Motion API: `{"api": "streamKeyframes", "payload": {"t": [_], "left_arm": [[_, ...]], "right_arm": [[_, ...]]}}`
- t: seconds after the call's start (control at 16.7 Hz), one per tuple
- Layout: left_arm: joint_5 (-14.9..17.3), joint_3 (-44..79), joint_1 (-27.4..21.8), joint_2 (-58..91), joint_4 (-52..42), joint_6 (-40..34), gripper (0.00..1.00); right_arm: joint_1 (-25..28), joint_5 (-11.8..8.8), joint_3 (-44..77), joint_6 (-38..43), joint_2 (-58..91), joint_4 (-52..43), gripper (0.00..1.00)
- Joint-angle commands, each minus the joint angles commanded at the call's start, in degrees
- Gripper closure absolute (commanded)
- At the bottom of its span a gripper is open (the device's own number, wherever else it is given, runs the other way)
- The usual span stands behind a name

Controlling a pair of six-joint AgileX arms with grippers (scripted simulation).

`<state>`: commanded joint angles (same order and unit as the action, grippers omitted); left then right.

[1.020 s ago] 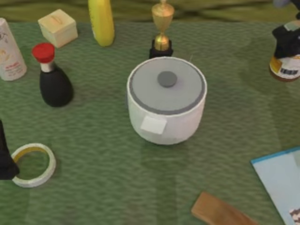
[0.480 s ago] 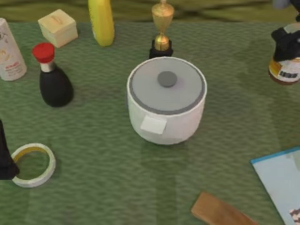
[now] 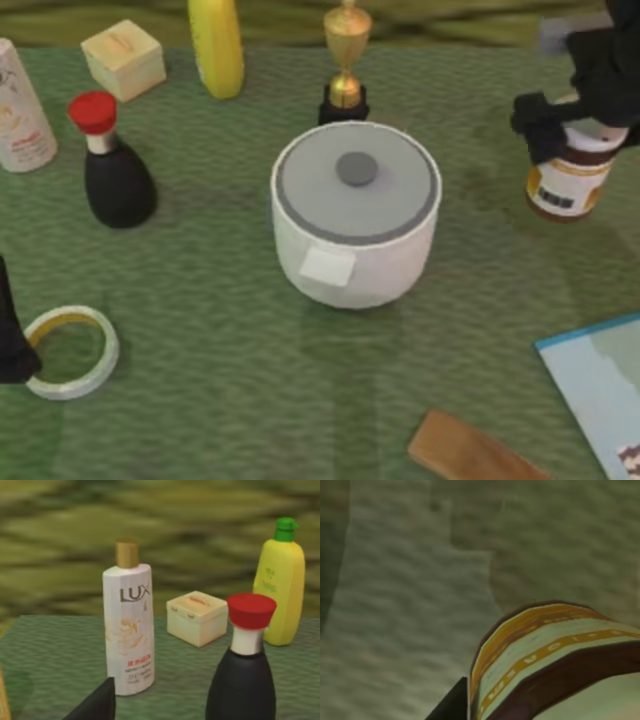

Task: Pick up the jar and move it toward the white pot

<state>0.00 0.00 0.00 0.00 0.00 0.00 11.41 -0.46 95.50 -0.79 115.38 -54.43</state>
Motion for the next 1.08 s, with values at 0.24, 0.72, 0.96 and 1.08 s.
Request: {"api": "streamKeyframes", "payload": {"t": [0.24,0.72,0.96,1.08], "left_arm": [[0.0,0.0,0.0,0.0,0.0,0.0,0.0],[0.0,0.0,0.0,0.0,0.0,0.0,0.0],[0.0,0.0,0.0,0.0,0.0,0.0,0.0],[0.0,0.0,0.0,0.0,0.0,0.0,0.0]], "right_arm": [[4.6,4.1,-7.3,13.8,-2.8,5.0,1.0],[6.4,5.7,-10.6,18.7,-3.8,7.3,1.0],[6.4,5.7,-13.0,18.6,-1.4,12.3,1.0],[6.4,5.8,-14.5,18.6,0.0,15.4,1.0]]}}
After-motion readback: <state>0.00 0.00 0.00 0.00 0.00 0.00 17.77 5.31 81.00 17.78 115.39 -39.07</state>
